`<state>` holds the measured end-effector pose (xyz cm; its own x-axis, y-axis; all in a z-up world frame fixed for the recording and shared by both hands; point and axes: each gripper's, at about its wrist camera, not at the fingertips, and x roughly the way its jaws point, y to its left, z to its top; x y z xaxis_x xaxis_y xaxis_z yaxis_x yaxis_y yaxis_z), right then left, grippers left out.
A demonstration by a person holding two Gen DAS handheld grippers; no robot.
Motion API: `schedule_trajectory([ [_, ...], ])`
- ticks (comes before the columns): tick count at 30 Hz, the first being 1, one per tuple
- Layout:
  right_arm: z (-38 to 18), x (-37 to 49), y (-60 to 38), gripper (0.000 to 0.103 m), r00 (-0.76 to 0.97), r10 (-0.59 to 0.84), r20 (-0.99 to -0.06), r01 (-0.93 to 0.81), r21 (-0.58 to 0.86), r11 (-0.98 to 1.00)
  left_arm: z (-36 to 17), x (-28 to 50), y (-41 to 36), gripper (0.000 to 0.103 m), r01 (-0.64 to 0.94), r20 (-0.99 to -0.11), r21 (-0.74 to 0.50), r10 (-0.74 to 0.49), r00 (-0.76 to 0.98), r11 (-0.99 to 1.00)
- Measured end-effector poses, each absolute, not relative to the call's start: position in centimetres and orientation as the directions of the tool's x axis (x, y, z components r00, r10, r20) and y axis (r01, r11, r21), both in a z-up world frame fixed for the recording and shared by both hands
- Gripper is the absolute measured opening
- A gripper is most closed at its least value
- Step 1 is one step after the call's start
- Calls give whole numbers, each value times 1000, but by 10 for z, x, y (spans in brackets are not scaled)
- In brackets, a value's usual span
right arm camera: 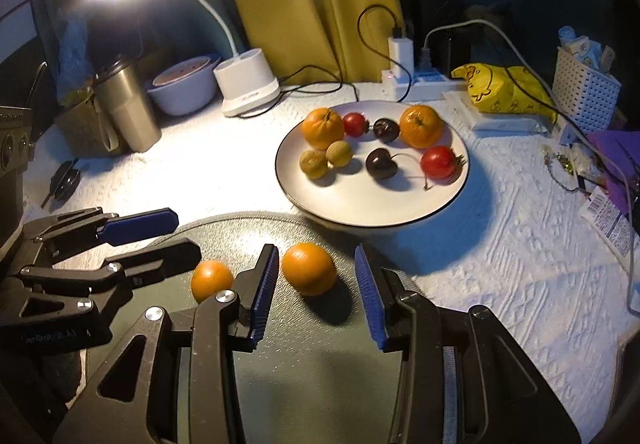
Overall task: Organize fruits
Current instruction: 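Move both open grippers back to the two oranges left on the board, then grasp an orange with the right gripper while the left gripper grasps the other orange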
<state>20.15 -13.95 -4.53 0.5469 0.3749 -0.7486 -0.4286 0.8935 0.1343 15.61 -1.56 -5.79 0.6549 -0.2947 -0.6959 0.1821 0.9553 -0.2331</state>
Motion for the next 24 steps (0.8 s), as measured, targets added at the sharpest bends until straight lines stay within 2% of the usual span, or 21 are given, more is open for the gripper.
schedule_trajectory([
  [24, -75, 214, -129, 42, 478, 387, -789, -447, 161, 880, -87, 163, -30, 44, 202, -753, -248, -320, 575, 947],
])
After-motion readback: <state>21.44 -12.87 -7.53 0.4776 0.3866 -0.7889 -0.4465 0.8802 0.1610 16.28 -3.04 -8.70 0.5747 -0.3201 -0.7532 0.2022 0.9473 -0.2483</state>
